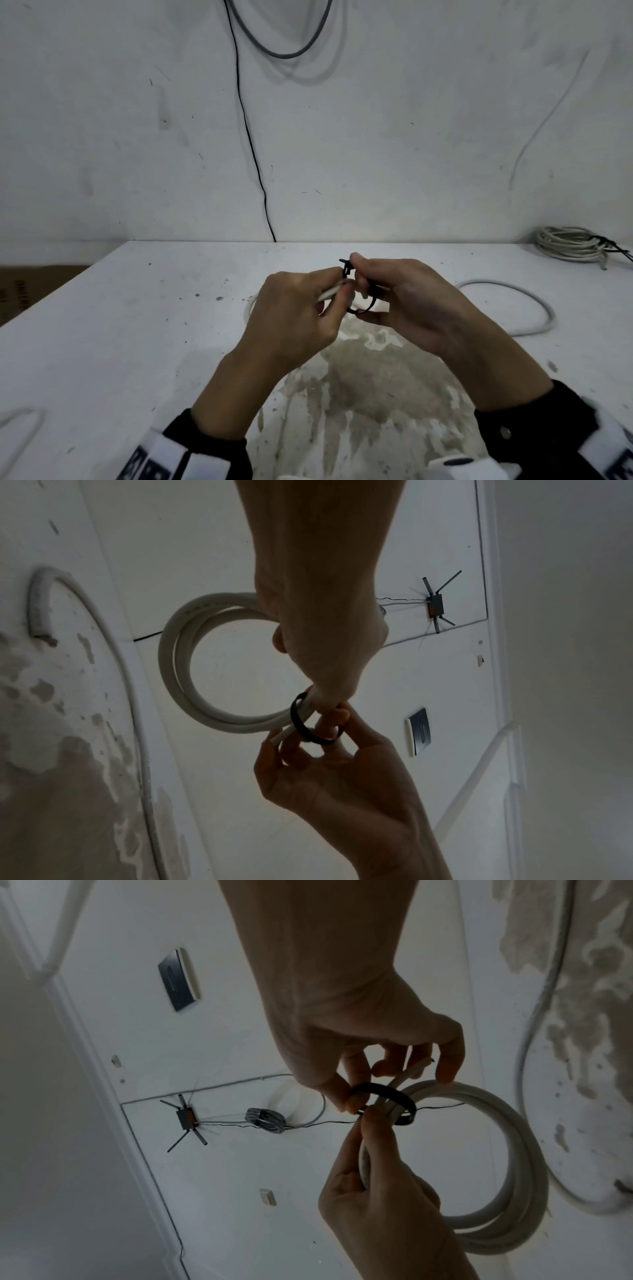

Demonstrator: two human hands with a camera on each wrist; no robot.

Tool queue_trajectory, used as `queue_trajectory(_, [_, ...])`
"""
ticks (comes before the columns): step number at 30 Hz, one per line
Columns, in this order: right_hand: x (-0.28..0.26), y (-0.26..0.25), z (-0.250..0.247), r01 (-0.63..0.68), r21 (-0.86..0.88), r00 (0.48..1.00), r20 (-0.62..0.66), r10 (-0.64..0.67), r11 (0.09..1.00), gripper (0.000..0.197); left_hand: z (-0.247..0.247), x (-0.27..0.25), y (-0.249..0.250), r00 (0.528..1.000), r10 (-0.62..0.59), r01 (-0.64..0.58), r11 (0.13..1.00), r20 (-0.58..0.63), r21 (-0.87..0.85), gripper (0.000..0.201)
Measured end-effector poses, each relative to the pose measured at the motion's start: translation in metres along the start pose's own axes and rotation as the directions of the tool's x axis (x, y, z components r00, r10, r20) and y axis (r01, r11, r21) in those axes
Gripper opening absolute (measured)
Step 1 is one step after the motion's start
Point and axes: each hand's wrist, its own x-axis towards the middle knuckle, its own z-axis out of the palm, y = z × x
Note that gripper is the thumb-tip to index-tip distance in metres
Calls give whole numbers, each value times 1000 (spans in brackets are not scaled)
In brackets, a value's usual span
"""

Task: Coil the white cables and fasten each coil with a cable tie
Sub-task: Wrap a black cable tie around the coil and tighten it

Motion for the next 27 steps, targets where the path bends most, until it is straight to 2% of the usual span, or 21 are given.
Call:
queue_trajectory(3, [0,1,-1,38,-121,999,-31,-42,992,23,-4,2,-2,1000,-5,5,1000,15,-3,31])
queue_trajectory(5, [0,0,-4,54,-160,999,-1,-54,986,20,-9,1,-2,998,9,-8,1000,66,-21,30])
queue_trajectory(9, [-5,-6,-13,-17,-111,994,109,29,994,20,-22,3,-1,988,25,2,985,155,-173,19])
queue_trajectory(13, [-7,-13,-19,-75,-95,977,193,93,993,13,-31,6,7,966,79,-12,964,245,-265,18])
queue_trajectory(16, [-4,-15,-21,-100,9,985,141,98,995,10,-33,6,11,960,92,-13,958,265,-287,16])
queue_trajectory(19, [4,-15,-23,-58,230,997,-35,68,971,4,-32,6,13,951,81,17,950,300,-312,20])
queue_trajectory(21, [7,-13,-21,24,301,990,-142,20,953,14,-29,6,12,960,51,48,938,274,-342,21])
queue_trajectory(23, [7,-10,-18,96,293,986,-160,-50,951,15,-25,6,9,978,-4,86,921,211,-381,23])
queue_trajectory(25, [3,-10,-15,88,250,995,-68,-73,964,15,-23,7,6,987,-59,116,907,150,-405,23])
queue_trajectory(27, [-1,-12,-13,45,187,997,57,-57,981,27,-25,8,4,988,-90,136,892,124,-432,18])
